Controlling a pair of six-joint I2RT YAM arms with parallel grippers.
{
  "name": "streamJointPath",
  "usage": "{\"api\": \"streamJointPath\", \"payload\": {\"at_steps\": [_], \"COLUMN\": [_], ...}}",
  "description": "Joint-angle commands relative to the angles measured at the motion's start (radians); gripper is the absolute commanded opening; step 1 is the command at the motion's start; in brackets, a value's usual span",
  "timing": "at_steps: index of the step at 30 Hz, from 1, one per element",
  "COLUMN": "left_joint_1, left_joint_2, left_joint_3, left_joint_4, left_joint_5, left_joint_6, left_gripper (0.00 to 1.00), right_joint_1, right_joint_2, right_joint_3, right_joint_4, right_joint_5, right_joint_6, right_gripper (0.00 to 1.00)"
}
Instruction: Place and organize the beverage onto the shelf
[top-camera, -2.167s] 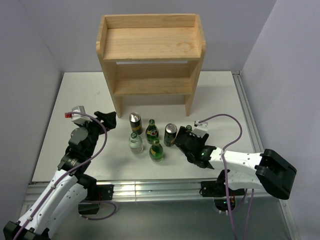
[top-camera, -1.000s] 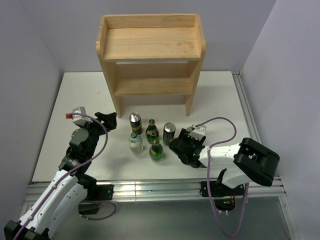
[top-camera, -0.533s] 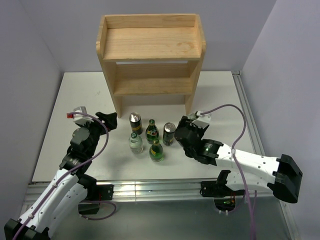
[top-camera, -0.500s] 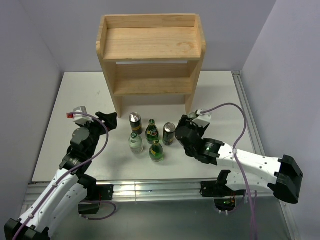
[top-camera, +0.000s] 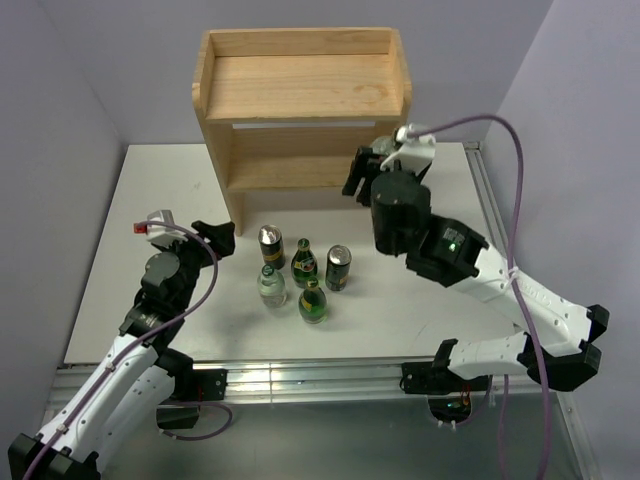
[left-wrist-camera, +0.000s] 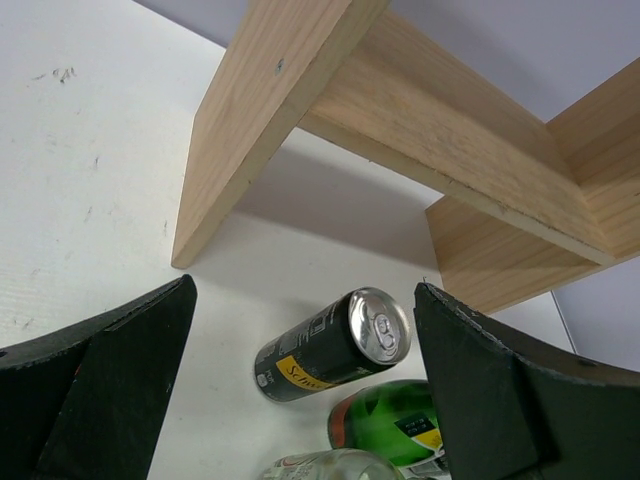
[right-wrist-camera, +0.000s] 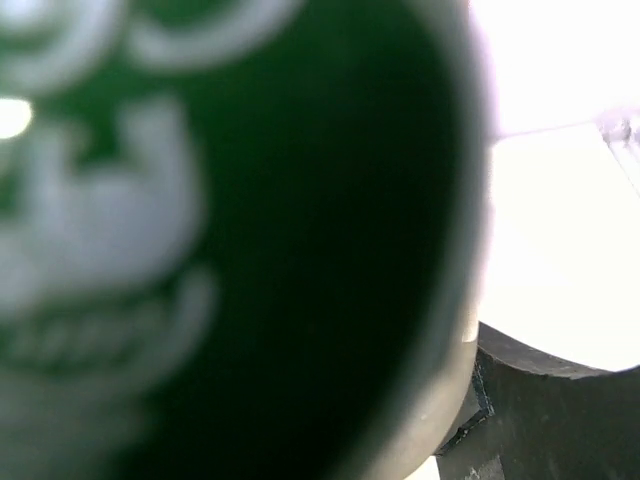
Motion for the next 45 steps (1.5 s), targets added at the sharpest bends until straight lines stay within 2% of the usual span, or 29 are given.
{"api": "streamJointPath", "payload": {"at_steps": [1, 3, 7, 16, 24, 33, 45], "left_joint_1": [-0.004, -0.004, -0.004, -0.004, -0.004, -0.004, -0.004], "left_joint_2": [-0.005, -0.016, -0.028, -0.03, -0.025, -0.018, -0.009], "left_joint_3": [0.052, 0.049, 0.045, 0.025, -0.003, -0.012, -0.014], "left_joint_4": [0.022, 0.018, 0.01, 0.028, 0.048, 0.06, 0.059], "left_joint_5": [0.021, 0.023, 0.026, 0.035, 0.041, 0.04, 0.032], "left_joint_6": [0.012, 0.012, 0.018, 0.02, 0.014, 0.021, 0.035], "left_gripper": [0.98, 0.98, 0.98, 0.98, 0.98, 0.98, 0.98], "right_joint_1": [-0.023, -0.056, -0.132, -0.256, -0.337, -0.377, -0.408], "right_joint_2": [0.064, 0.104, 0.225, 0.395, 0.521, 0.595, 0.612], "right_joint_3": [0.238, 0.331, 0.616, 0.931, 1.047, 1.084, 0.994], "right_joint_4": [0.007, -0.031, -0.164, -0.224, -0.22, -0.169, -0.134], "right_joint_5": [-0.014, -0.057, -0.172, -0.281, -0.368, -0.417, -0.425], "right_joint_6": [-0.176, -0.211, -0.249, -0.335, -0.348, -0.348, -0.299], "right_gripper": [0.0, 0.0, 0.0, 0.0, 0.0, 0.0, 0.0]}}
